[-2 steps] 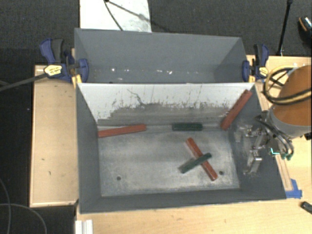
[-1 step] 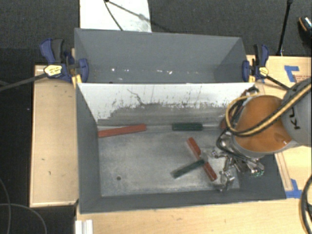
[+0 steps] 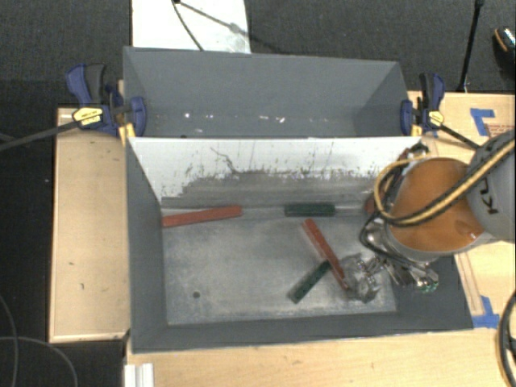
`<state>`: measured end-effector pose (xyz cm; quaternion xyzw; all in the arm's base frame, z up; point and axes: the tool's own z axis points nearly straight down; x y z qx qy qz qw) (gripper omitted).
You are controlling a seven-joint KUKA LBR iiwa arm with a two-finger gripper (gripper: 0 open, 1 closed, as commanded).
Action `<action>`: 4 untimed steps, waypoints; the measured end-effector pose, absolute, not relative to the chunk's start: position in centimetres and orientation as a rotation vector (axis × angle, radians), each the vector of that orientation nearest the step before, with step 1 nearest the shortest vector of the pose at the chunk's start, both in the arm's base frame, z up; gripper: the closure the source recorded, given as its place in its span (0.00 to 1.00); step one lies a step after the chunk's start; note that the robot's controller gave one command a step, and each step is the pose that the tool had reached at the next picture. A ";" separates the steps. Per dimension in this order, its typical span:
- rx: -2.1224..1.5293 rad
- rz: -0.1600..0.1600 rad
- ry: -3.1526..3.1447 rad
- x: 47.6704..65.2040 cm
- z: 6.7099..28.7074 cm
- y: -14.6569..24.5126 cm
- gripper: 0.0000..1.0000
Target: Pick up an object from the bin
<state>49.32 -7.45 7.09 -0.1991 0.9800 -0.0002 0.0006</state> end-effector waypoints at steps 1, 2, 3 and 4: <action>-0.632 0.000 3.074 49.4 7.1 -7.4 0.00; -0.981 -0.002 2.975 48.9 7.2 -1.7 0.00; -0.985 -0.001 2.975 48.9 7.2 -1.7 1.00; -0.989 -0.002 2.973 48.9 7.1 -1.7 0.00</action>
Offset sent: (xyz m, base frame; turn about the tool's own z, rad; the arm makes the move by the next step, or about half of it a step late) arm 0.0000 0.0000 0.0000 0.0000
